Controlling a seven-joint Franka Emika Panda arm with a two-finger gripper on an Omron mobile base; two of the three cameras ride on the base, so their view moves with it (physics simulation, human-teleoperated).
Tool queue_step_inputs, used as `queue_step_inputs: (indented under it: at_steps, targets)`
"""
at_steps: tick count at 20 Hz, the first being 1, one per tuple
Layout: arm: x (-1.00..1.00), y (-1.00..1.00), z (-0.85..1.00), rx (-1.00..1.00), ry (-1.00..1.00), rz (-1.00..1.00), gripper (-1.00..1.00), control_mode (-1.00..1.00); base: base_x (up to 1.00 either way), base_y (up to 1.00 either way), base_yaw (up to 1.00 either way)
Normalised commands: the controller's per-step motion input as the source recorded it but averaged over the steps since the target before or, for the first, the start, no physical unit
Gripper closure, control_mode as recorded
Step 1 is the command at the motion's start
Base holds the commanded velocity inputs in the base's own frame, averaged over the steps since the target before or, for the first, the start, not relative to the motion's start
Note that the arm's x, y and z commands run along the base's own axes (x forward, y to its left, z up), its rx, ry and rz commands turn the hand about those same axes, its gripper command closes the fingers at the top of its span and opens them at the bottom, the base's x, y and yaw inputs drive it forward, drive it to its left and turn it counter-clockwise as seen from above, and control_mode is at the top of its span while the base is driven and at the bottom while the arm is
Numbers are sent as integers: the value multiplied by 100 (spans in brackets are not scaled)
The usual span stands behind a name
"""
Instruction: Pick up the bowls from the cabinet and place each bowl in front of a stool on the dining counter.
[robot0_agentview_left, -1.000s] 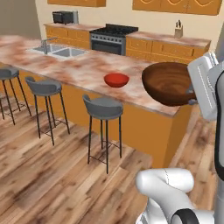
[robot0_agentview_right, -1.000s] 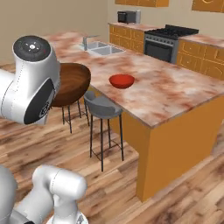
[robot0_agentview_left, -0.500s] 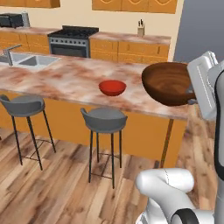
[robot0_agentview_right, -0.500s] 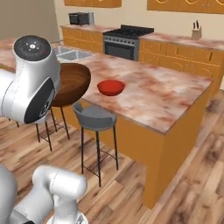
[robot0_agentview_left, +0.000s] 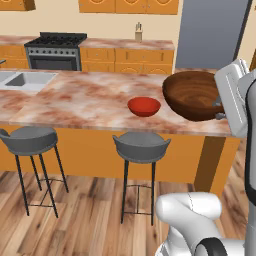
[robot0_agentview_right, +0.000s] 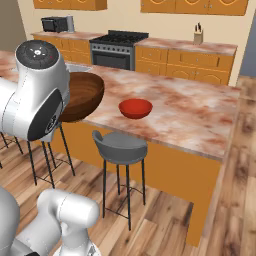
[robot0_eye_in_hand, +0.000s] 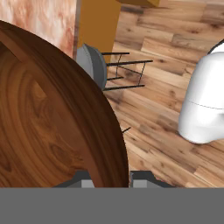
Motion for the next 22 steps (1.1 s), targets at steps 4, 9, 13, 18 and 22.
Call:
queue_step_inputs:
  at_steps: [4, 9, 13, 18, 22]
  targets:
    - [0, 0, 0, 0, 0, 0, 100, 100, 51, 100, -29]
    - [0, 0, 0, 0, 0, 0, 100, 100, 46, 100, -24]
    - [0, 0, 0, 0, 0, 0, 100, 100, 50, 100, -25]
    - [0, 0, 0, 0, 0, 0, 100, 100, 61, 100, -30]
    - [0, 0, 0, 0, 0, 0, 100, 100, 80, 99, -29]
